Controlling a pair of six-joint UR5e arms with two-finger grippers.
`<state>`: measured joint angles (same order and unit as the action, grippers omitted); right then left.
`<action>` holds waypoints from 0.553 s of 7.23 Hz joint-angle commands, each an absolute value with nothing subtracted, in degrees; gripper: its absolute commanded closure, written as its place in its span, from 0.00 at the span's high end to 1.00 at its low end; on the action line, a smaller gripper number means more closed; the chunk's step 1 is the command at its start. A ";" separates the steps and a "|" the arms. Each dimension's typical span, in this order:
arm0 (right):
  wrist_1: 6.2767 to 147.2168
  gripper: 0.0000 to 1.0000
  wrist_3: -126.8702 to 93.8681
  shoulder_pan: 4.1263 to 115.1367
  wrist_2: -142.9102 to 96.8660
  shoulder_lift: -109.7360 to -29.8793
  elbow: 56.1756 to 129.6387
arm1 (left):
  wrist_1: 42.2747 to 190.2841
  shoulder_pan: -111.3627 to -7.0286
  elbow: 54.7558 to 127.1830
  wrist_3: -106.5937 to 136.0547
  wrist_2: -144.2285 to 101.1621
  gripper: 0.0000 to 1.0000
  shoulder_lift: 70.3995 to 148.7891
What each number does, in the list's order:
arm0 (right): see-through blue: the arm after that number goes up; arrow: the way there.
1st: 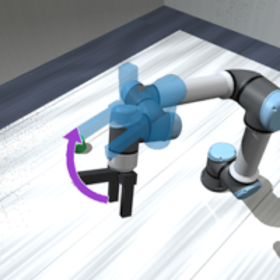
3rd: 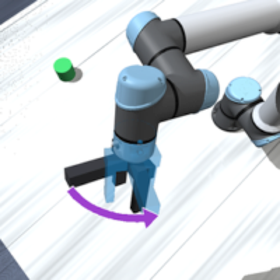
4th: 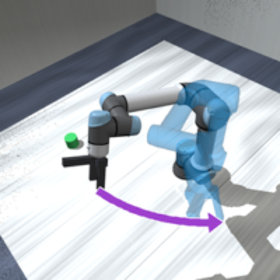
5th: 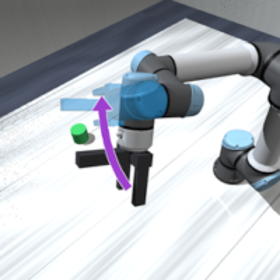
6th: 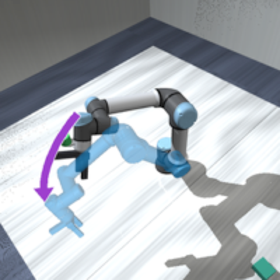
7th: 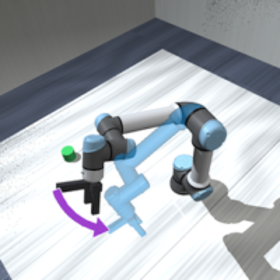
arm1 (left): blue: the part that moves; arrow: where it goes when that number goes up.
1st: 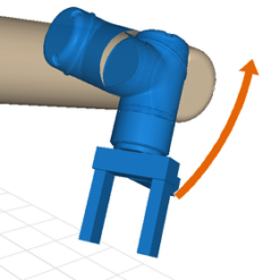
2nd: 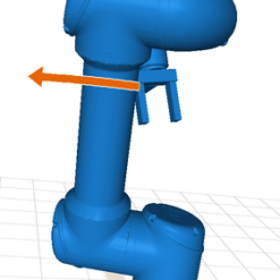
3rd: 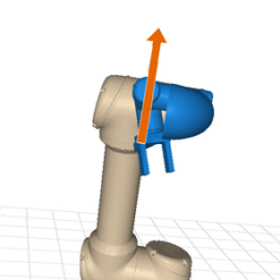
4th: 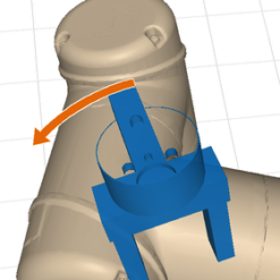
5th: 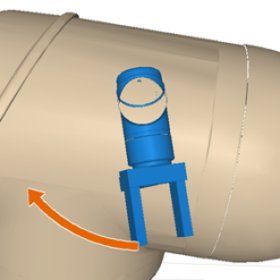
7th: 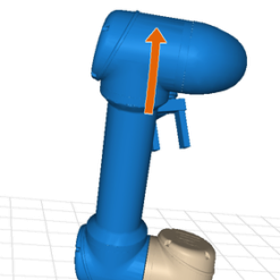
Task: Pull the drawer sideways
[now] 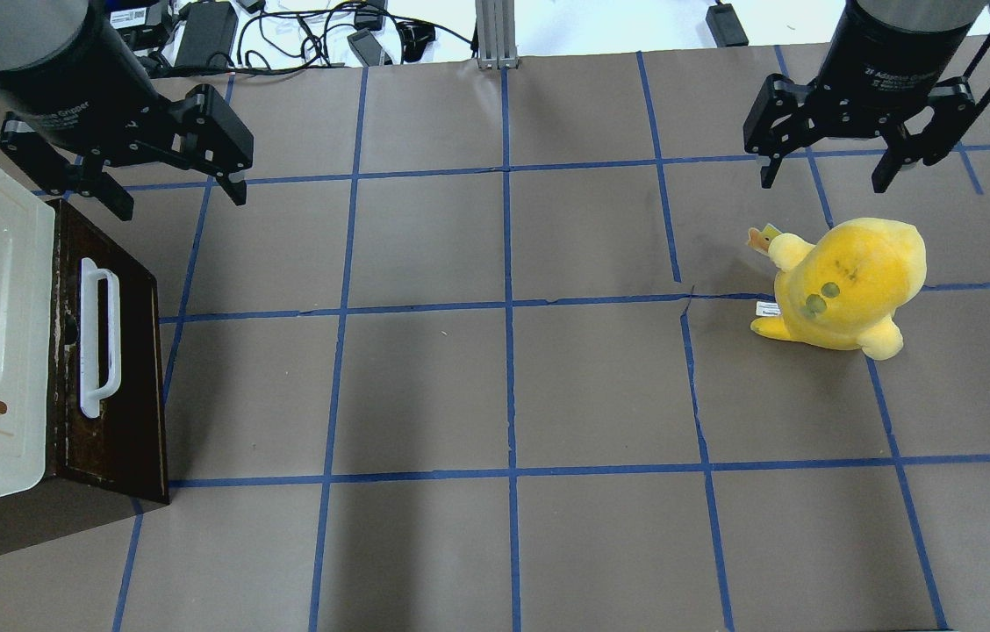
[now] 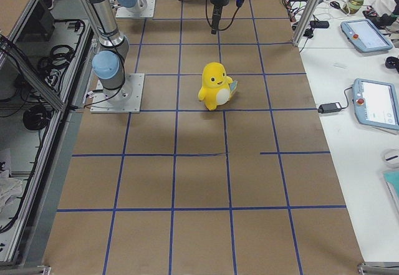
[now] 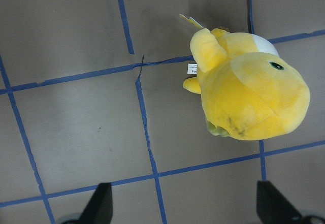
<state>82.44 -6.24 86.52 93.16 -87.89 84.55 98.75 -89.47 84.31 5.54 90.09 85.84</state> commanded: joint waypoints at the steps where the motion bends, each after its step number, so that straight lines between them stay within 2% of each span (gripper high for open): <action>1: 82.44 1.00 -6.24 86.57 93.16 -87.89 84.55 | 98.96 -89.47 84.29 5.71 90.17 1.00 86.30; 4: 82.44 1.00 -6.24 86.57 93.16 -87.89 84.55 | 100.72 -89.47 84.11 5.89 90.97 1.00 85.96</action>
<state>82.44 -6.24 86.57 93.16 -87.89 84.55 100.38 -89.47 84.20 5.84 90.79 86.00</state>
